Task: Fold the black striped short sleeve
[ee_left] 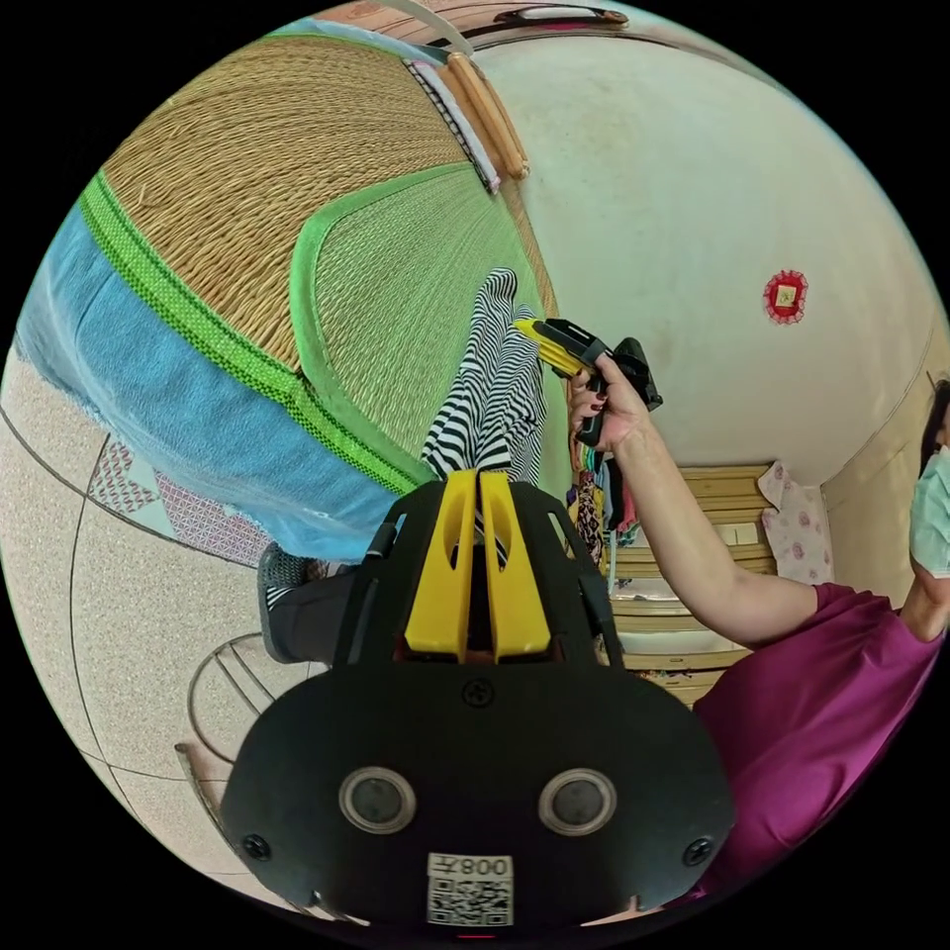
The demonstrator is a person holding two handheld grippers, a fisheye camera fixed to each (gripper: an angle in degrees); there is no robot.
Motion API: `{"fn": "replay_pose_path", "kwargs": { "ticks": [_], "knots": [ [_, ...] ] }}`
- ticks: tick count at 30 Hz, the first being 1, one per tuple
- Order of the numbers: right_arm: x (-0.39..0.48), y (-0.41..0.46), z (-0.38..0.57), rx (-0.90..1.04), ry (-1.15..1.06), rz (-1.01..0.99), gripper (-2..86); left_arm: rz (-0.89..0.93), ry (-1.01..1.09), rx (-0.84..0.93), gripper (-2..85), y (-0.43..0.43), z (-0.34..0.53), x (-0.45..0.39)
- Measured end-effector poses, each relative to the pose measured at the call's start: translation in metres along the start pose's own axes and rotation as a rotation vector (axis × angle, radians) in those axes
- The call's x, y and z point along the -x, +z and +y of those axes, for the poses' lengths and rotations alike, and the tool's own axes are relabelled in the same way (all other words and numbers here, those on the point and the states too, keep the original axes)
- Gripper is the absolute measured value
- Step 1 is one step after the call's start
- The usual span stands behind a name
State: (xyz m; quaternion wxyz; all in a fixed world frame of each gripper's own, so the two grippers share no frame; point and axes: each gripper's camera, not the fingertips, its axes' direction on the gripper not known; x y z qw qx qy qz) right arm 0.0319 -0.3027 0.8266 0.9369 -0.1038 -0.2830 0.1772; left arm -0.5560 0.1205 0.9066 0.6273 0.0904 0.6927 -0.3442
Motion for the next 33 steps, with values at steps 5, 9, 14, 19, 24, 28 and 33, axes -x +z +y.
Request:
{"fn": "replay_pose_path", "kwargs": {
  "ticks": [5,9,14,19,24,28,33],
  "knots": [
    [0.020,0.019,-0.012,0.016,-0.035,0.065,2.9,0.010,-0.021,-0.014,0.4,-0.013,-0.001,0.013],
    [0.034,0.028,-0.018,0.023,-0.081,0.091,3.7,-0.007,-0.011,-0.018,0.4,-0.024,-0.002,0.017],
    [0.047,0.041,-0.026,0.036,-0.117,0.107,4.2,-0.037,-0.001,-0.027,0.3,-0.036,-0.001,0.018],
    [0.055,0.046,-0.028,0.029,-0.164,0.066,3.8,-0.059,0.024,-0.050,0.2,-0.049,0.001,0.017],
    [0.050,0.053,-0.034,0.020,-0.165,0.020,1.9,-0.072,0.093,-0.036,0.5,-0.050,0.000,0.006],
    [0.040,0.060,-0.035,0.024,-0.154,-0.028,1.0,-0.075,0.160,-0.020,1.4,-0.042,-0.004,-0.006],
    [0.036,0.071,-0.033,0.039,-0.174,-0.025,0.4,-0.174,0.187,0.003,1.5,-0.030,-0.007,-0.009]
  ]
}}
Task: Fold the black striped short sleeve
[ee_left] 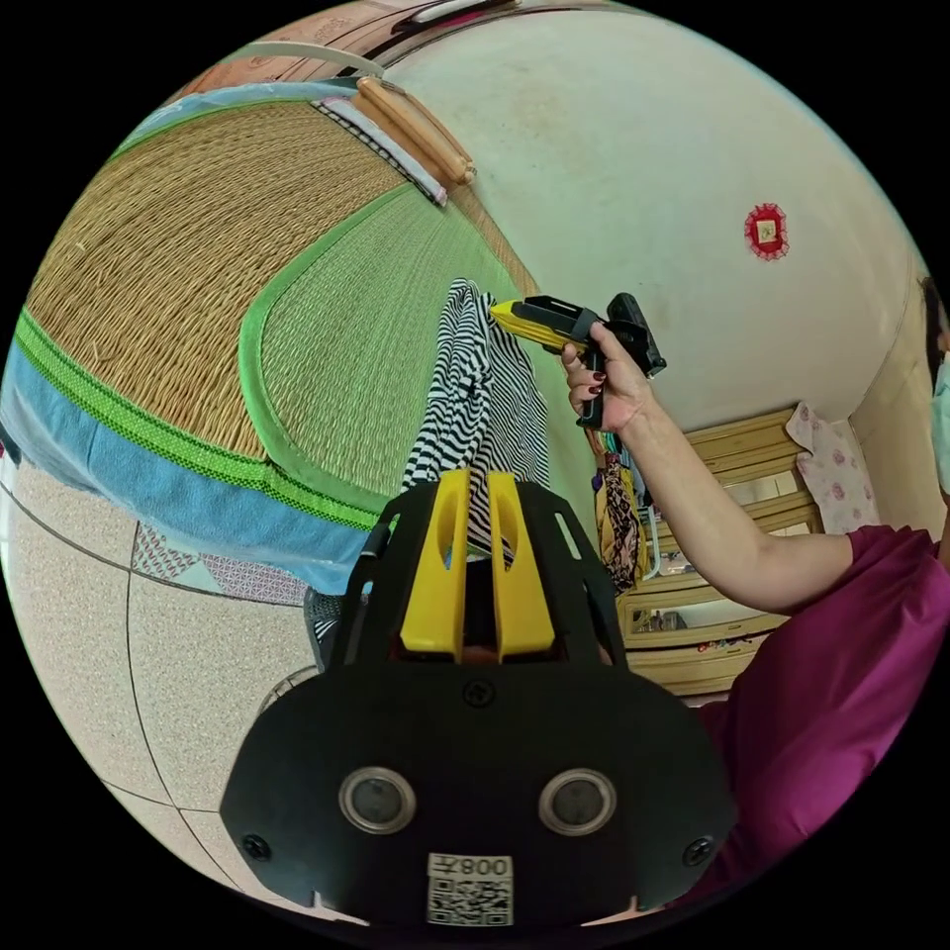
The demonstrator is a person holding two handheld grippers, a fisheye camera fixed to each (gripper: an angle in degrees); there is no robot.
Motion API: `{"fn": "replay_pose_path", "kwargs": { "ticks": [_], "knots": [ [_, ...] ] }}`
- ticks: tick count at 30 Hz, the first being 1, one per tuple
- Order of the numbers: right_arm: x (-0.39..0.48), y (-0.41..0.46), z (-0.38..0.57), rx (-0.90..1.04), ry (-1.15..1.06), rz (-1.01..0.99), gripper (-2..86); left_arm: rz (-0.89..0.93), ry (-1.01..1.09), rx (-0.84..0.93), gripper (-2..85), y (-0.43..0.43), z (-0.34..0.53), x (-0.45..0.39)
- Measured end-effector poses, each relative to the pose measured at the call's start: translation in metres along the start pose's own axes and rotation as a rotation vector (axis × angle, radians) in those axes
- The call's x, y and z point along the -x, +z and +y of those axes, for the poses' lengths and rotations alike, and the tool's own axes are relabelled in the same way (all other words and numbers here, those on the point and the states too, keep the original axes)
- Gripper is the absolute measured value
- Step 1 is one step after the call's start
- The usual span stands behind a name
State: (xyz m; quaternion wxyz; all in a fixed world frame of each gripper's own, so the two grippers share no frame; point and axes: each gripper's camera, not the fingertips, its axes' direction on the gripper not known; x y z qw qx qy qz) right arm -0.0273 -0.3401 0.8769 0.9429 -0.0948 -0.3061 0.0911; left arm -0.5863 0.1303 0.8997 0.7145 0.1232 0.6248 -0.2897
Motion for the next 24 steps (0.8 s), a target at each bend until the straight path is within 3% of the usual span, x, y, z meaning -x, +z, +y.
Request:
{"fn": "replay_pose_path", "kwargs": {
  "ticks": [24],
  "knots": [
    [-0.047,0.016,-0.002,-0.025,0.055,-0.019,0.0,-0.093,-0.015,0.045,0.2,0.013,0.016,-0.023]
  ]
}}
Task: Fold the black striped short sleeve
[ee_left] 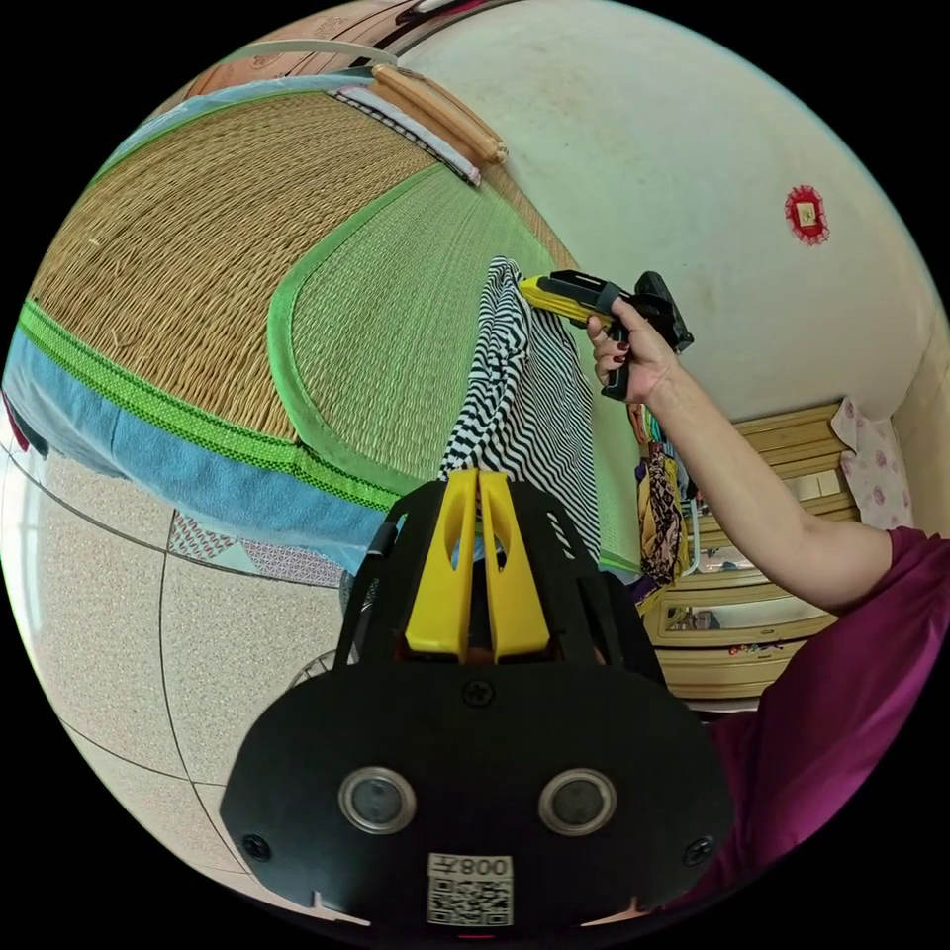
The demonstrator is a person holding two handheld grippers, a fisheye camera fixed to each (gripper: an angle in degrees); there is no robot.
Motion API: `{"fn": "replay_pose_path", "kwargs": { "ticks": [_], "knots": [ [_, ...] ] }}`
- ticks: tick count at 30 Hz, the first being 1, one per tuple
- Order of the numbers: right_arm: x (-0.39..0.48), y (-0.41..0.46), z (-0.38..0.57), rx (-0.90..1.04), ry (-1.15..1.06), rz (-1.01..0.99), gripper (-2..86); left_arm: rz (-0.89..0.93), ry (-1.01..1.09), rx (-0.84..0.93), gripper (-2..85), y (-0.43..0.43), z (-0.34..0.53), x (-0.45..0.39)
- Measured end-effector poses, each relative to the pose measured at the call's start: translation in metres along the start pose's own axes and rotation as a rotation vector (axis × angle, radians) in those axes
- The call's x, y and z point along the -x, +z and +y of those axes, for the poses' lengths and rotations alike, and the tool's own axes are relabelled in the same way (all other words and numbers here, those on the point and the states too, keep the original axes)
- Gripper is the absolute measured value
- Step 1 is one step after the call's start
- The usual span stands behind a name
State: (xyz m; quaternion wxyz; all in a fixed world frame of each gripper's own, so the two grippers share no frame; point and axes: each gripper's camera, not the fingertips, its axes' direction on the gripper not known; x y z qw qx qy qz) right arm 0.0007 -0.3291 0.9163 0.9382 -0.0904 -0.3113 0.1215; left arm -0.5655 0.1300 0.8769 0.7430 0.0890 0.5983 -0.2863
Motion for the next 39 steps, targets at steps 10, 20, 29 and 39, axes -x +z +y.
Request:
{"fn": "replay_pose_path", "kwargs": {
  "ticks": [10,20,29,39],
  "knots": [
    [-0.011,-0.023,0.030,-0.014,-0.052,-0.069,0.0,0.000,0.046,0.011,0.2,0.000,0.006,-0.022],
    [-0.004,0.000,0.161,0.143,-0.152,-0.220,0.0,-0.045,0.021,0.026,0.1,0.009,0.012,-0.035],
    [-0.002,0.032,0.182,0.220,-0.143,-0.190,0.0,-0.075,0.049,0.045,0.1,0.019,0.004,-0.057],
    [-0.016,0.000,0.244,0.227,-0.150,-0.179,0.0,-0.057,-0.012,0.076,0.1,0.035,0.001,-0.066]
  ]
}}
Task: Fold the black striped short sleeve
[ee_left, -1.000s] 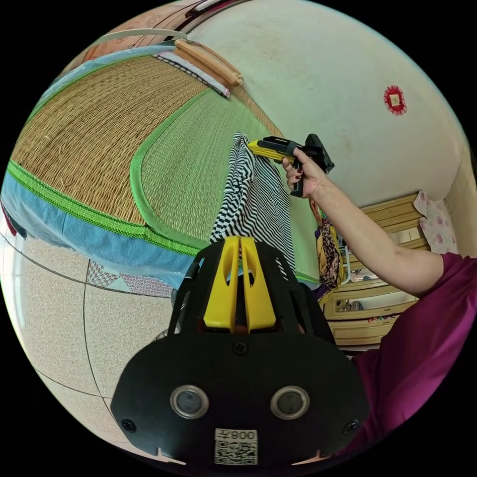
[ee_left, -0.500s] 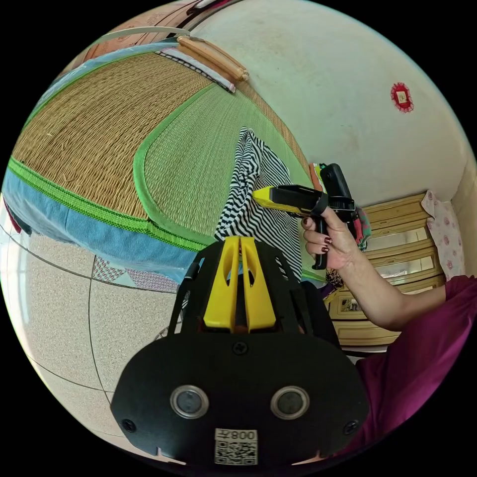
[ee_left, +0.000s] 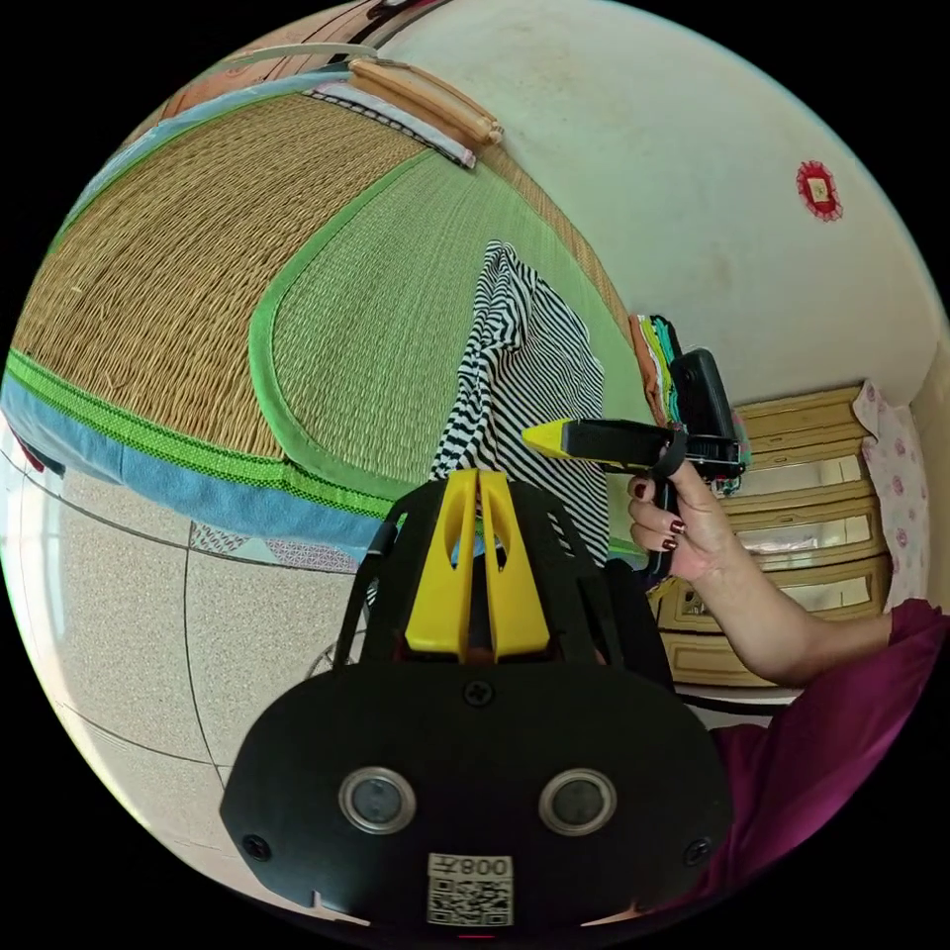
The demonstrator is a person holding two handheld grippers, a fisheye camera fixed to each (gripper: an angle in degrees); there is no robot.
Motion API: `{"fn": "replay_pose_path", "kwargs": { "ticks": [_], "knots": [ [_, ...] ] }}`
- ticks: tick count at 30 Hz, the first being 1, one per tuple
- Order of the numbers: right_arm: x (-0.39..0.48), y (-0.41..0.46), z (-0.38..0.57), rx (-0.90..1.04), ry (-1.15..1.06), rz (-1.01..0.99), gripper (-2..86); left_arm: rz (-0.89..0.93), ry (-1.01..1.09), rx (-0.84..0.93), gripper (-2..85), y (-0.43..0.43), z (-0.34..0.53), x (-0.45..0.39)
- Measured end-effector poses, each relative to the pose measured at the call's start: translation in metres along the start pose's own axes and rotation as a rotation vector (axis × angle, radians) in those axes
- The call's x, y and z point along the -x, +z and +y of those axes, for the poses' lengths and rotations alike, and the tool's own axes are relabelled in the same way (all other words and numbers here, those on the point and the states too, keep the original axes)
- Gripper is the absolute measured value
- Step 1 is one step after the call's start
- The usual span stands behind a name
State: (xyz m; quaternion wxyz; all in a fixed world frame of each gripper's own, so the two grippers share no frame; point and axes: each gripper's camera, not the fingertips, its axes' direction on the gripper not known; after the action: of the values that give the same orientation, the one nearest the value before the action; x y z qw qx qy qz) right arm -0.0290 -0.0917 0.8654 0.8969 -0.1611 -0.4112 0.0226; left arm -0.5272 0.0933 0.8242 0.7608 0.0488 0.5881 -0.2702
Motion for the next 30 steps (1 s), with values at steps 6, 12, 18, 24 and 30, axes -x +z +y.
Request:
{"fn": "replay_pose_path", "kwargs": {
  "ticks": [6,12,18,24,30],
  "knots": [
    [-0.004,0.007,0.039,0.018,0.019,0.012,0.0,-0.023,0.108,-0.057,0.1,-0.003,-0.011,-0.035],
    [-0.004,-0.006,0.078,0.000,0.029,0.039,0.0,-0.140,0.136,-0.003,0.1,0.025,-0.059,-0.051],
    [-0.021,-0.024,0.123,-0.040,0.077,0.012,0.0,-0.111,0.096,0.009,0.2,0.028,-0.058,-0.052],
    [-0.044,-0.059,0.189,-0.110,0.113,-0.002,0.1,-0.011,0.166,0.099,0.7,0.037,-0.019,-0.070],
    [-0.092,-0.093,0.274,-0.249,0.275,-0.047,0.7,0.053,0.258,0.234,2.8,0.071,0.001,-0.102]
  ]
}}
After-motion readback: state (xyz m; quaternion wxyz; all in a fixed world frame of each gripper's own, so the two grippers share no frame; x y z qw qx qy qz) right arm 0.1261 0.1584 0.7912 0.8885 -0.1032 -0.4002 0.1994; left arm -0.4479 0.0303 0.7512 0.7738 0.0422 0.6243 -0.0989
